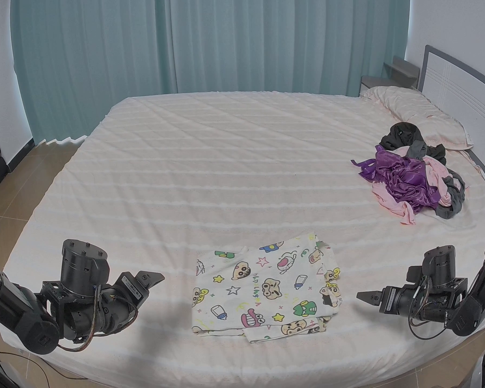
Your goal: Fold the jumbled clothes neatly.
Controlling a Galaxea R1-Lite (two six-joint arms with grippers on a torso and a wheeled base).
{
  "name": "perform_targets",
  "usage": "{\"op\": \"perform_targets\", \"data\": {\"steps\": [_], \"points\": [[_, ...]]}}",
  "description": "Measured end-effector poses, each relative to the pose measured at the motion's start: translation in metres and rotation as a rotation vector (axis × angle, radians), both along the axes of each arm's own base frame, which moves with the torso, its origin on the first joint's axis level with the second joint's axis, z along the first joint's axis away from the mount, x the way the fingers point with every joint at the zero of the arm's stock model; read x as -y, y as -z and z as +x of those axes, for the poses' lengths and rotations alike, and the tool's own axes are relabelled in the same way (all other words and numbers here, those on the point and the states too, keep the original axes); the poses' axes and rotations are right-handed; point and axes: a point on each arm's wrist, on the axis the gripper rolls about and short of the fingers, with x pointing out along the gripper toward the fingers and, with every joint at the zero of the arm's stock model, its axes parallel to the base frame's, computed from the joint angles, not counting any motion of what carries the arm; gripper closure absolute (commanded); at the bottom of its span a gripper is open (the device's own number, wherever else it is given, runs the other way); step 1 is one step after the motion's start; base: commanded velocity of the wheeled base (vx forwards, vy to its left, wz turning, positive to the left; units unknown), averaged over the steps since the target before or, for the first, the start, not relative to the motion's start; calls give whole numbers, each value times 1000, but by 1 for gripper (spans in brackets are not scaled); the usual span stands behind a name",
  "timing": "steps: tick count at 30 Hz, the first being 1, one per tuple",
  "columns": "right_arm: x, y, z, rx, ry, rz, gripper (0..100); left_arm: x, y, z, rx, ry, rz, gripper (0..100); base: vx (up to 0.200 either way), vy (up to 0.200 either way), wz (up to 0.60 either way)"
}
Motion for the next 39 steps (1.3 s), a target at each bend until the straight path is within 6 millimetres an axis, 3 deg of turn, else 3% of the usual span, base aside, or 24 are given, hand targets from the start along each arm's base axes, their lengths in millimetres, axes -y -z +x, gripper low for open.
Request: {"op": "perform_targets", "data": {"steps": [11, 28, 29, 39], "points": [[-27, -10, 2, 71, -84, 66, 0, 2, 5, 0, -39, 52, -31, 0, 0, 0, 0], [-47, 14, 17, 19, -112, 110, 0, 4, 8, 0, -56, 67, -30, 0, 0, 0, 0], [-47, 15, 17, 14, -113, 108, 100, 4, 8, 0, -56, 68, -29, 0, 0, 0, 0], [-50, 26, 14, -28, -121, 81, 100, 4, 9, -1, -59, 70, -27, 0, 0, 0, 0]]}}
